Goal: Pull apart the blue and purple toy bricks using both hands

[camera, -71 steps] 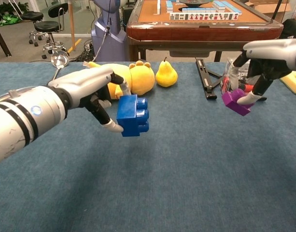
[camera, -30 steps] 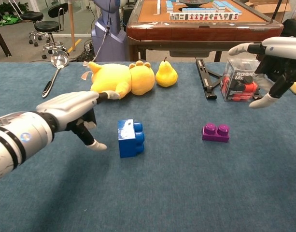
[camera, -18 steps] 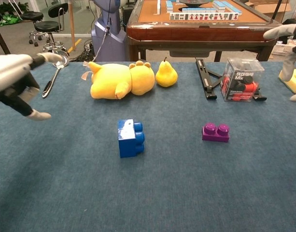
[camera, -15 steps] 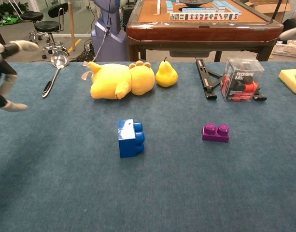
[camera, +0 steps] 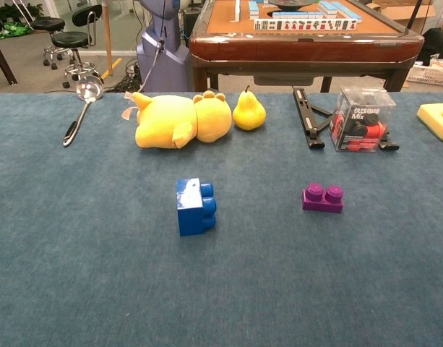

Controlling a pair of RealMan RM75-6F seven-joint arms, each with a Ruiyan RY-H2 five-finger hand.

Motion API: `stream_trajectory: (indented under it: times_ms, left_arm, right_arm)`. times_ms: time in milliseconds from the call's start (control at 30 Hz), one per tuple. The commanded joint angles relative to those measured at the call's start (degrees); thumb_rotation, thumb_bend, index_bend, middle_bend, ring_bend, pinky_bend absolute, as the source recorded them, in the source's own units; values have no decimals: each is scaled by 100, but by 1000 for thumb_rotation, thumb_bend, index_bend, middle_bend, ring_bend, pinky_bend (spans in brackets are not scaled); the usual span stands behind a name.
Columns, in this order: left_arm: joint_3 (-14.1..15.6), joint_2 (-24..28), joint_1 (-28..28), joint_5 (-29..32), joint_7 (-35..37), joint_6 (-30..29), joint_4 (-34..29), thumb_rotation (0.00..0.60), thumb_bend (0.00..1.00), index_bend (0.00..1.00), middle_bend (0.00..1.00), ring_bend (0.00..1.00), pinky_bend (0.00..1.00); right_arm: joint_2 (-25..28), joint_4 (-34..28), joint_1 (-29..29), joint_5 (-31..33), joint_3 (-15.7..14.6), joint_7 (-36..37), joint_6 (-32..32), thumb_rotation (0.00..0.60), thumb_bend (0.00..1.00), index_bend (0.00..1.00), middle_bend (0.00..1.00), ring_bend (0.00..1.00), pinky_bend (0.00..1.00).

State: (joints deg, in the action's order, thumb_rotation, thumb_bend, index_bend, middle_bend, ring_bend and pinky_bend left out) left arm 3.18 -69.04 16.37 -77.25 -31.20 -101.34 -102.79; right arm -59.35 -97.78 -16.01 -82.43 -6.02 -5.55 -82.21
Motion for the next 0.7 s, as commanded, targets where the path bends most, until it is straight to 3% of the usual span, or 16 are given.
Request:
stream_trajectory:
  times_ms: [33, 367, 700]
  left_arm:
    - [151, 238, -284, -141, 246, -85, 19, 600, 110, 78, 403, 356, 472]
    - [148, 199, -632, -176, 517, 274, 295, 600, 109, 80, 391, 350, 470]
    - [-47, 61, -812, -222, 790, 476, 563, 600, 109, 95, 391, 349, 470]
  right_arm:
    - [-101, 215, 291, -152, 20, 194, -321, 600, 0, 141, 304, 230, 170]
    - [-42, 430, 917, -433, 97, 563, -1020, 600, 0, 143, 304, 230, 174]
    - [26, 421, 1070, -421, 249, 705, -909, 600, 0, 143, 304, 230, 183]
